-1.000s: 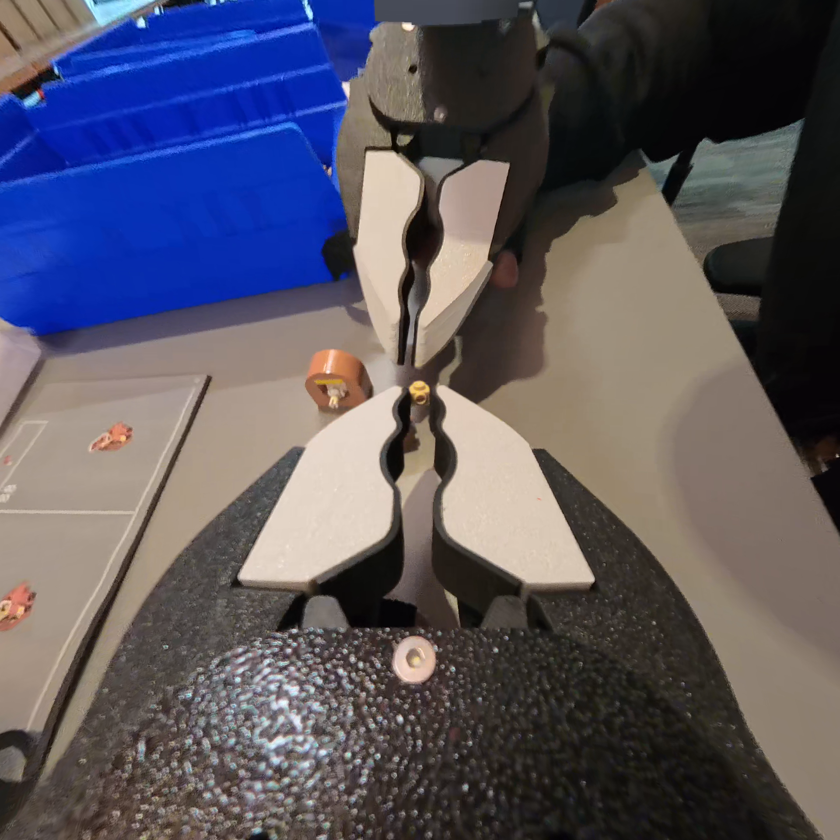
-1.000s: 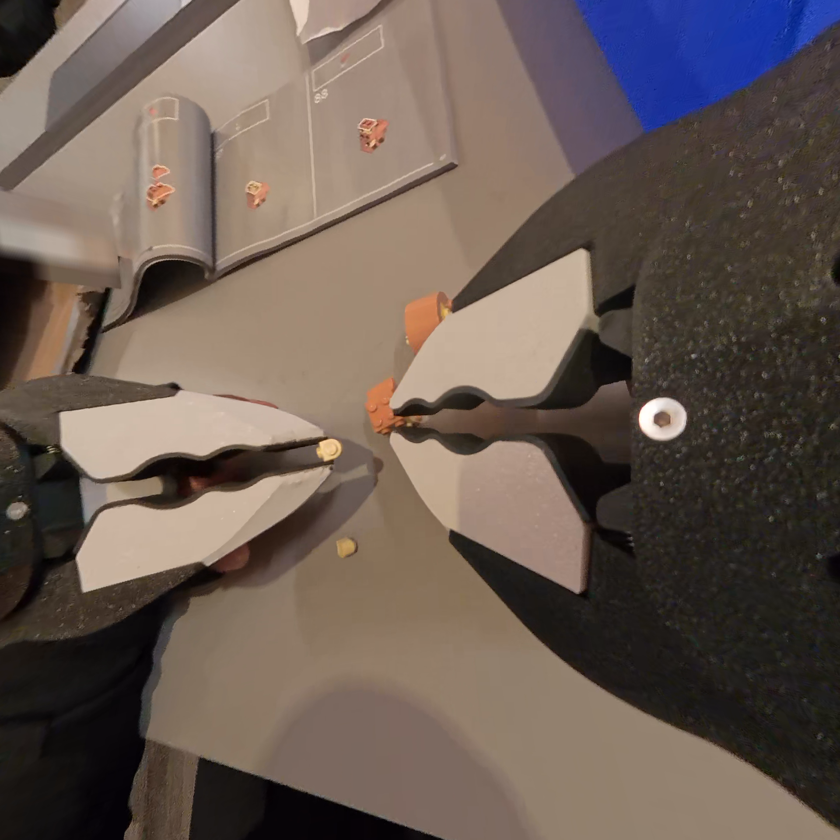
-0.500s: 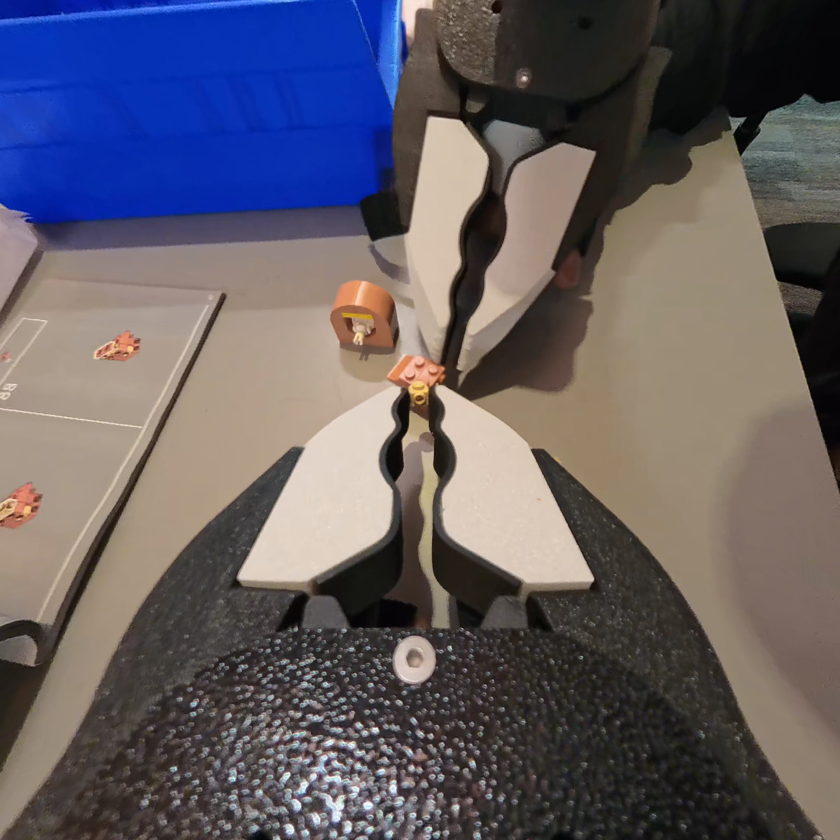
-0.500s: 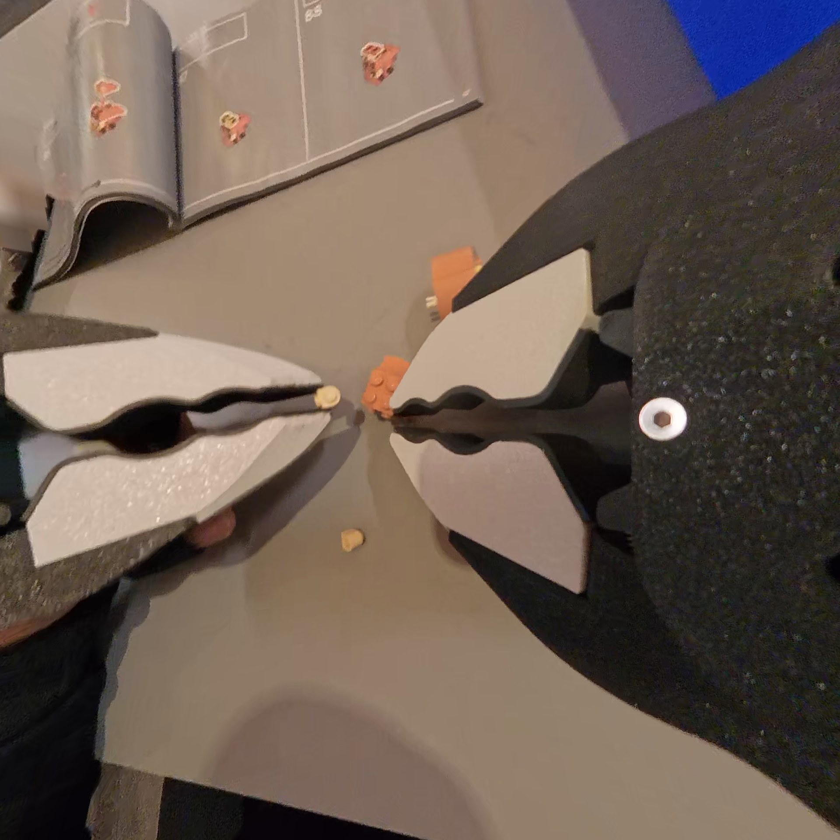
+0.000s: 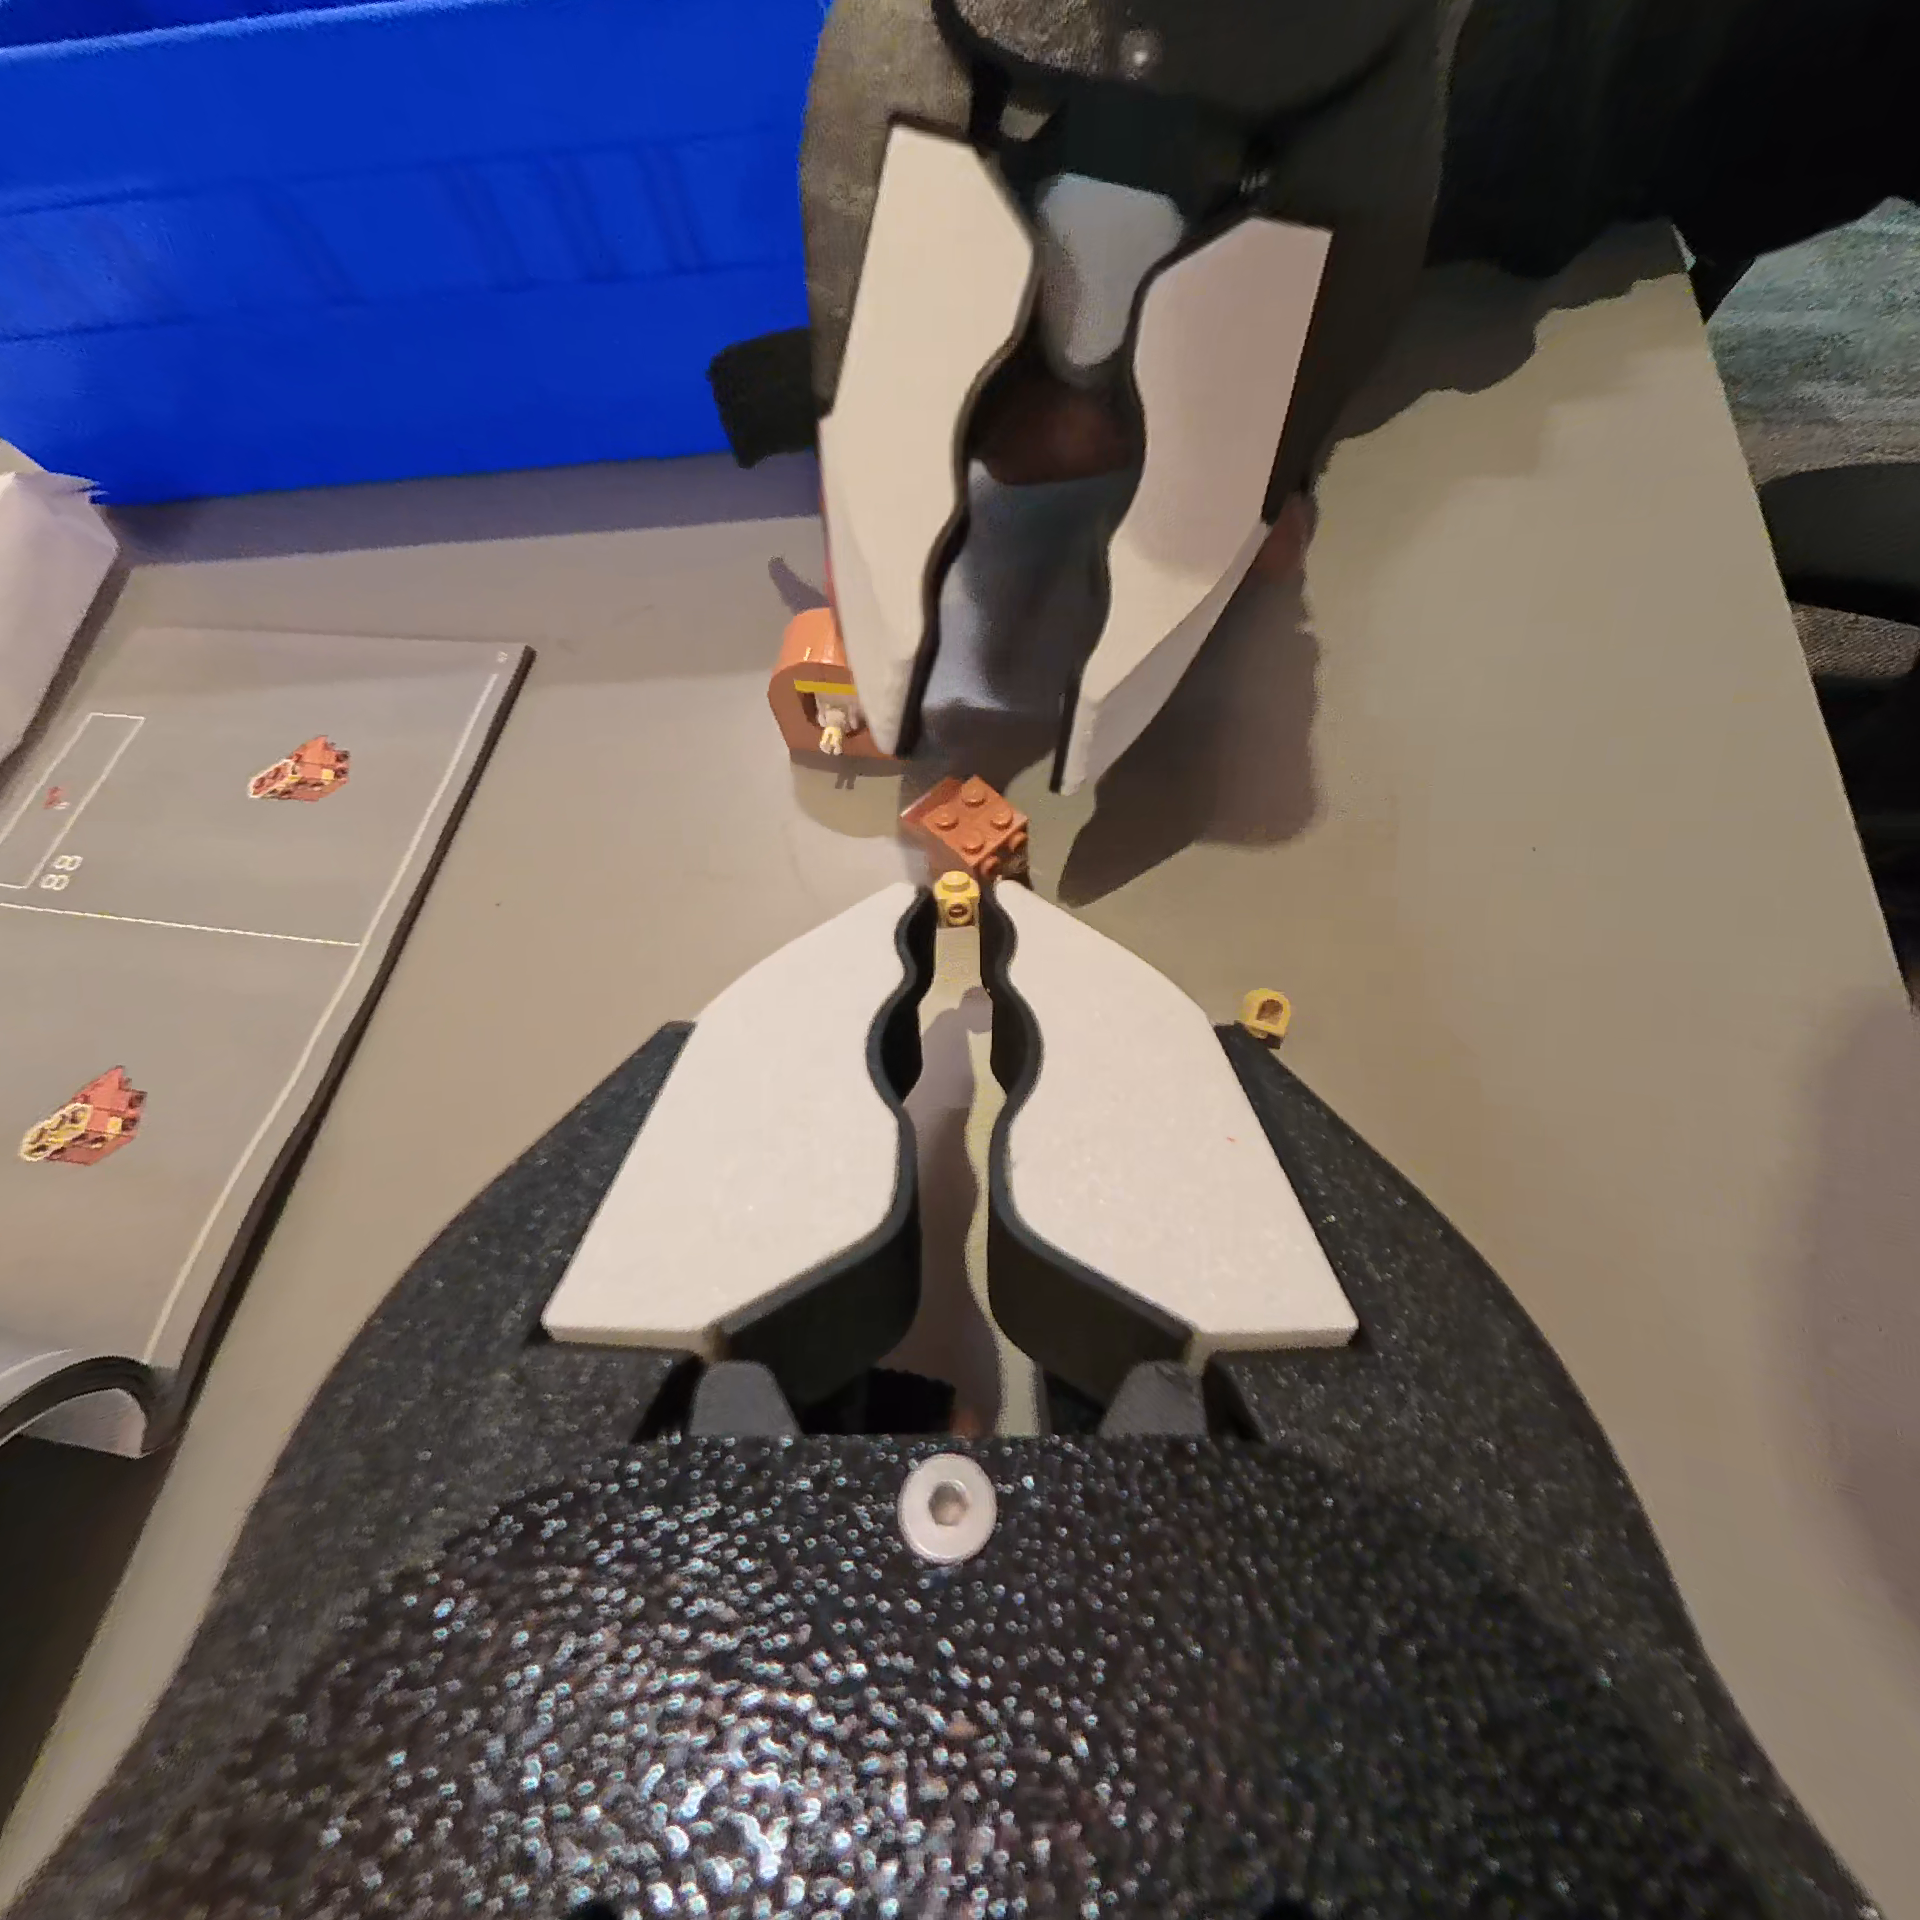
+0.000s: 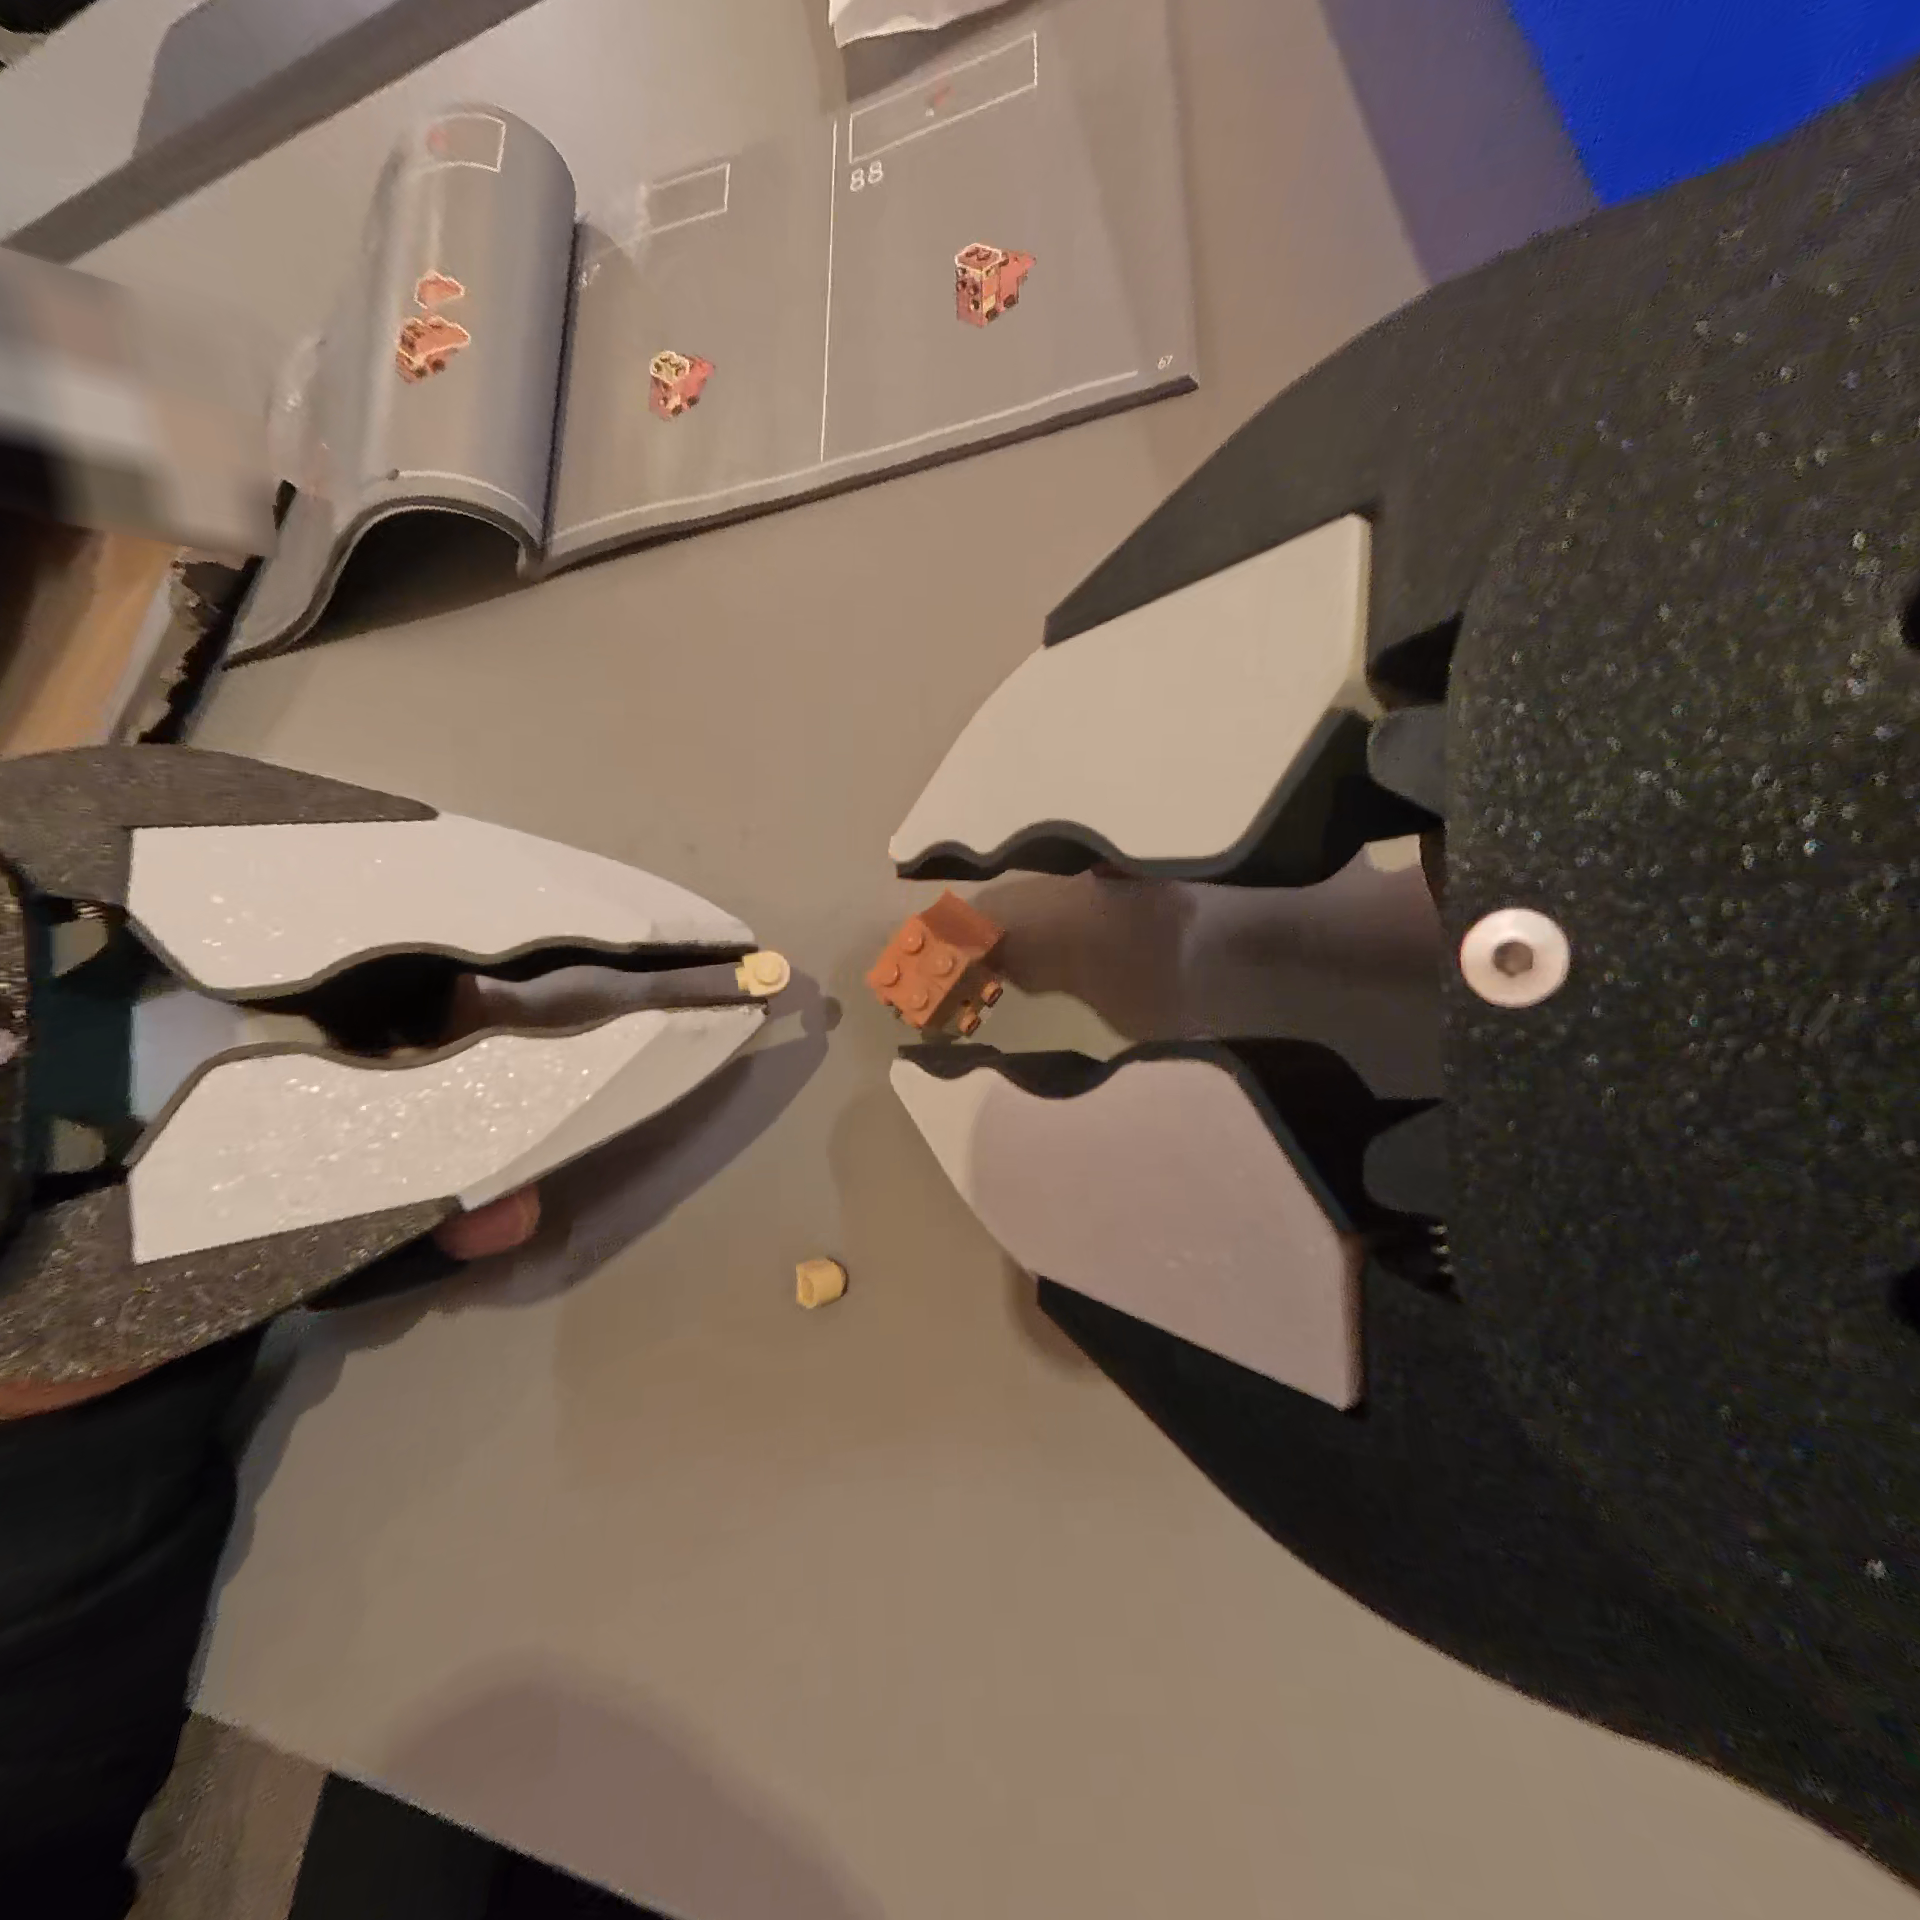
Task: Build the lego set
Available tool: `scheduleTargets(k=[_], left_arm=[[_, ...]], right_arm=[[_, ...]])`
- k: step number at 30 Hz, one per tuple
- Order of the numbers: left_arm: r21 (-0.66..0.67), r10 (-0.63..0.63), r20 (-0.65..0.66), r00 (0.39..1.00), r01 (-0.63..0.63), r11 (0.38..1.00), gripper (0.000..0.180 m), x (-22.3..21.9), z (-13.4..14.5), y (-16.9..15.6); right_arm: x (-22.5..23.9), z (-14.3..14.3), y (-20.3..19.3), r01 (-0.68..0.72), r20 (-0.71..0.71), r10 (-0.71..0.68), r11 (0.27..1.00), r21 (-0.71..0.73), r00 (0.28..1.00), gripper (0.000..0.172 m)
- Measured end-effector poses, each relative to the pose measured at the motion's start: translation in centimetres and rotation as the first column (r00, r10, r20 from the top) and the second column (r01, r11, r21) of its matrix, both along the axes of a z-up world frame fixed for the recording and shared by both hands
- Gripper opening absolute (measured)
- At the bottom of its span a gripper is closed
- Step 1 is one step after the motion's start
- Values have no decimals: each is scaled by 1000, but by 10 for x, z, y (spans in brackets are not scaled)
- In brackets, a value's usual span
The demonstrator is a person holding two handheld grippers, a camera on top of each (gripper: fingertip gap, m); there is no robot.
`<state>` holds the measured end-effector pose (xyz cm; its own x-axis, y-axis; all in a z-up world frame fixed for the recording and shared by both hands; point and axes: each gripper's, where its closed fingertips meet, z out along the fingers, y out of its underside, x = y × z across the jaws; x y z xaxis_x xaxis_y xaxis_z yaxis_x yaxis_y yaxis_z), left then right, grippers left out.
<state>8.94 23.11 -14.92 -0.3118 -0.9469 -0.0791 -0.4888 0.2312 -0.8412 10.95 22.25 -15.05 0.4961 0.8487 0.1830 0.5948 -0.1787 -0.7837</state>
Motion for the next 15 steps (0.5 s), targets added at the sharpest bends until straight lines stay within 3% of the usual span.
scheduleTargets(k=[6, 15], left_arm=[[3, -22, 11, 1000, 22, 1000, 8, -2, 3, -6], [18, -34, 40, 999, 33, 999, 8, -9, 10, -11]], right_arm=[[-2, -6, 2, -8, 80, 10, 1000, -14, 997, 35], [8, -6, -8, -17, 172, 17, 1000, 1, 985, 27]])
